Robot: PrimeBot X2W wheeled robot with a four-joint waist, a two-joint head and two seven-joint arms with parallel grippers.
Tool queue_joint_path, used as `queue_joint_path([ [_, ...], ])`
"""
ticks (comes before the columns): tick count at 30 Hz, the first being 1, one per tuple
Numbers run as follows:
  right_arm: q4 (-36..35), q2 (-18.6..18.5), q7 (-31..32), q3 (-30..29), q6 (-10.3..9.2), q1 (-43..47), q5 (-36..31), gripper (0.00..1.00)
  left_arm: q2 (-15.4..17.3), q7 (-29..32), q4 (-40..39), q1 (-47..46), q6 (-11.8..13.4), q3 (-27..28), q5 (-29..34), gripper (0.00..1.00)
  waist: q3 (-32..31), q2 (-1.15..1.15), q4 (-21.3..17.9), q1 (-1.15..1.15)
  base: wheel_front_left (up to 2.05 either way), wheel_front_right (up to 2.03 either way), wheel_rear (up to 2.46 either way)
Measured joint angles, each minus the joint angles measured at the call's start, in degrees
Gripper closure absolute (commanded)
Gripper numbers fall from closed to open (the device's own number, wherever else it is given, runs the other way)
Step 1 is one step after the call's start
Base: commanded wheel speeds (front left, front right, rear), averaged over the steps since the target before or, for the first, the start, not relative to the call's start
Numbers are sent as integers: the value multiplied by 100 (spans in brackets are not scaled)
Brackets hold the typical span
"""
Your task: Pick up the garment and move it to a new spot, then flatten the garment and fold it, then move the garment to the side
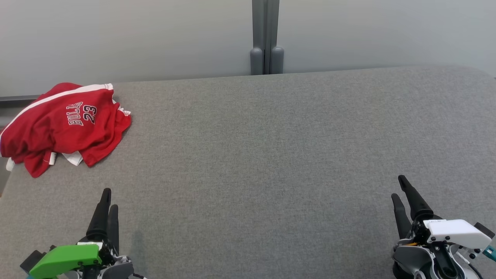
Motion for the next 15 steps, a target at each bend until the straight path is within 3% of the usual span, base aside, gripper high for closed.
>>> queue_joint_path([
  [7,-7,3,-169,63,0,29,-45,0,-4,-179,-13,30,1,-149,36,0,-7,0,0,0,0,0,0],
  [15,-144,2,-404,34,0,36,-682,0,-3,-411,-185,30,75,-294,536,0,-13,0,4,0,0,0,0],
])
